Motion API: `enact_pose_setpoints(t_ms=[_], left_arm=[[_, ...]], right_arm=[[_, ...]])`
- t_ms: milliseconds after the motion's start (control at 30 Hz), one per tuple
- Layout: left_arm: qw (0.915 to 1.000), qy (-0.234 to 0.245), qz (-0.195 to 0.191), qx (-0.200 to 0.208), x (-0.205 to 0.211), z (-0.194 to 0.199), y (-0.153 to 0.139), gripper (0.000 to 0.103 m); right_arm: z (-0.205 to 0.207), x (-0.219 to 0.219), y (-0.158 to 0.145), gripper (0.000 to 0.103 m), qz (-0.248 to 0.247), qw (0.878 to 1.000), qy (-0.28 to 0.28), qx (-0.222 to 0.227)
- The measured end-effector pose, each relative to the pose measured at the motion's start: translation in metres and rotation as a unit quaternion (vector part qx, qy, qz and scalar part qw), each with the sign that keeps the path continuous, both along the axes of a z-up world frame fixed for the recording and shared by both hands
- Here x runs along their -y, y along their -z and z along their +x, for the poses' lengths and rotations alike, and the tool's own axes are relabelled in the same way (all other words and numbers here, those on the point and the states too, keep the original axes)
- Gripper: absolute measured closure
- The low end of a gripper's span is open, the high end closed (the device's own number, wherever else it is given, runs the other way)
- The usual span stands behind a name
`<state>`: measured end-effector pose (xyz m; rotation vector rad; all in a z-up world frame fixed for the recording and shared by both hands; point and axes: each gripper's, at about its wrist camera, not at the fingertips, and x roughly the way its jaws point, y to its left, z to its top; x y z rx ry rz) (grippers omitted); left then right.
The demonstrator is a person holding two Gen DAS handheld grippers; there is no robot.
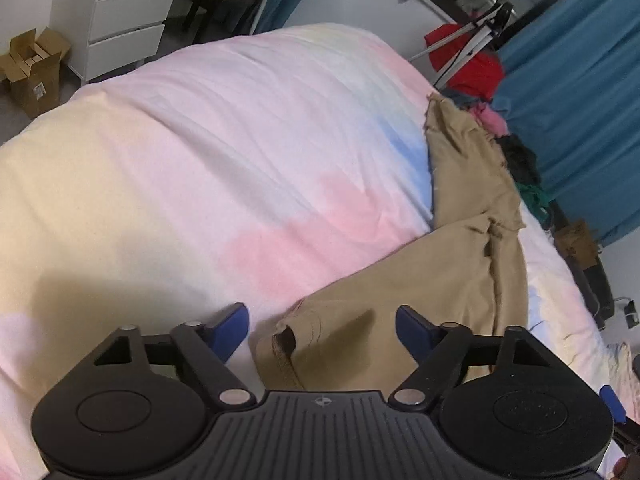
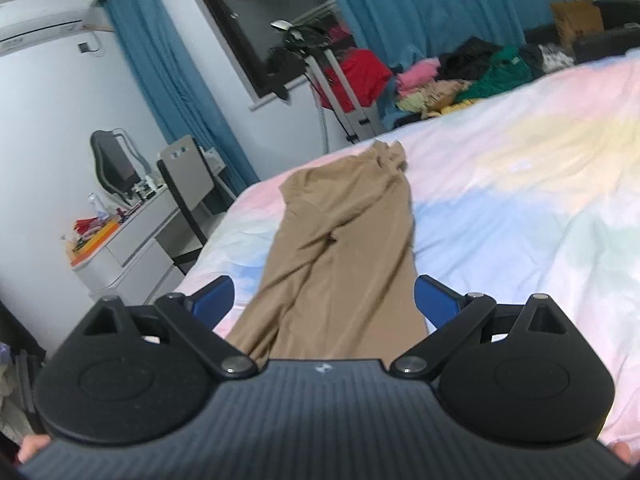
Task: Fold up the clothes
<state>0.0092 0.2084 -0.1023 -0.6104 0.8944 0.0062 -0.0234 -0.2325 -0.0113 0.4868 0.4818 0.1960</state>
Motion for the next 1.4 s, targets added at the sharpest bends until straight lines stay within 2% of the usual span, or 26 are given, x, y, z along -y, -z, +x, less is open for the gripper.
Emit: enact_pose_setpoints(t_ms=[167, 267, 333, 367, 400, 433, 500, 567, 667, 733, 800, 867, 967, 1033, 1067, 1167, 1233, 1267, 1300, 1333, 1367, 1400], left_arm=[[0.9991, 0.005, 0.041, -0.004, 0.011, -0.006, -0.001, 0.040], [0.9968, 0.007, 0.079, -0.007, 0.018, -0.006, -0.005, 0.059], [0.9945, 0.012, 0.104, -0.005, 0.024, -0.005, -0.008, 0.066], [0.9931, 0.017, 0.116, -0.001, 0.027, -0.005, -0.009, 0.074], [0.9917, 0.024, 0.126, 0.004, 0.031, -0.005, -0.011, 0.086], [0.9904, 0.031, 0.134, 0.011, 0.035, -0.007, -0.013, 0.091], [0.9868, 0.045, 0.153, 0.031, 0.044, -0.012, -0.020, 0.098], [0.9797, 0.061, 0.181, 0.060, 0.056, -0.021, -0.031, 0.098], [0.9624, 0.088, 0.230, 0.116, 0.076, -0.043, -0.051, 0.098], [0.9471, 0.115, 0.255, 0.158, 0.094, -0.063, -0.063, 0.098], [0.9274, 0.150, 0.281, 0.197, 0.115, -0.083, -0.074, 0.099], [0.9033, 0.191, 0.304, 0.234, 0.136, -0.102, -0.083, 0.099], [0.8703, 0.269, 0.296, 0.288, 0.165, -0.124, -0.089, 0.099], [0.8554, 0.316, 0.290, 0.290, 0.184, -0.128, -0.084, 0.099], [0.8516, 0.336, 0.287, 0.281, 0.191, -0.126, -0.078, 0.099], [0.8465, 0.391, 0.283, 0.224, 0.212, -0.112, -0.056, 0.099], [0.8480, 0.418, 0.271, 0.180, 0.219, -0.101, -0.041, 0.098], [0.8513, 0.433, 0.253, 0.154, 0.220, -0.095, -0.034, 0.097], [0.8571, 0.446, 0.224, 0.128, 0.218, -0.089, -0.030, 0.086], [0.8659, 0.448, 0.194, 0.109, 0.213, -0.084, -0.029, 0.082], [0.8734, 0.444, 0.171, 0.104, 0.205, -0.080, -0.030, 0.080], [0.8804, 0.439, 0.148, 0.100, 0.197, -0.077, -0.032, 0.070]], right_arm=[[0.005, 0.006, 0.006, 0.005, 0.024, 0.999, 0.006, -0.020], [0.007, 0.007, 0.007, 0.005, 0.027, 0.999, 0.004, -0.025], [0.006, 0.008, 0.008, 0.005, 0.030, 0.999, 0.004, -0.026], [0.006, 0.009, 0.008, 0.005, 0.031, 0.999, 0.005, -0.026], [0.006, 0.010, 0.008, 0.005, 0.033, 0.999, 0.006, -0.027], [0.006, 0.012, 0.008, 0.005, 0.036, 0.999, 0.008, -0.028], [0.006, 0.014, 0.009, 0.005, 0.043, 0.999, 0.011, -0.031], [0.006, 0.017, 0.010, 0.005, 0.050, 0.998, 0.015, -0.033], [0.006, 0.023, 0.012, 0.005, 0.062, 0.997, 0.021, -0.039], [0.007, 0.026, 0.014, 0.005, 0.071, 0.996, 0.025, -0.044], [0.008, 0.029, 0.015, 0.005, 0.078, 0.995, 0.030, -0.047], [0.008, 0.033, 0.016, 0.005, 0.084, 0.995, 0.034, -0.050], [0.009, 0.037, 0.016, 0.005, 0.097, 0.994, 0.029, -0.051], [0.008, 0.038, 0.014, 0.005, 0.096, 0.994, 0.026, -0.046], [0.007, 0.038, 0.013, 0.005, 0.093, 0.994, 0.027, -0.044], [0.006, 0.041, 0.012, 0.005, 0.092, 0.994, 0.031, -0.043], [0.006, 0.044, 0.013, 0.005, 0.093, 0.994, 0.032, -0.047], [0.007, 0.046, 0.013, 0.005, 0.093, 0.994, 0.032, -0.051], [0.007, 0.047, 0.014, 0.005, 0.092, 0.994, 0.029, -0.055], [0.008, 0.047, 0.015, 0.005, 0.091, 0.994, 0.023, -0.060], [0.009, 0.047, 0.015, 0.005, 0.091, 0.994, 0.016, -0.063], [0.010, 0.047, 0.016, 0.005, 0.094, 0.993, 0.005, -0.067]])
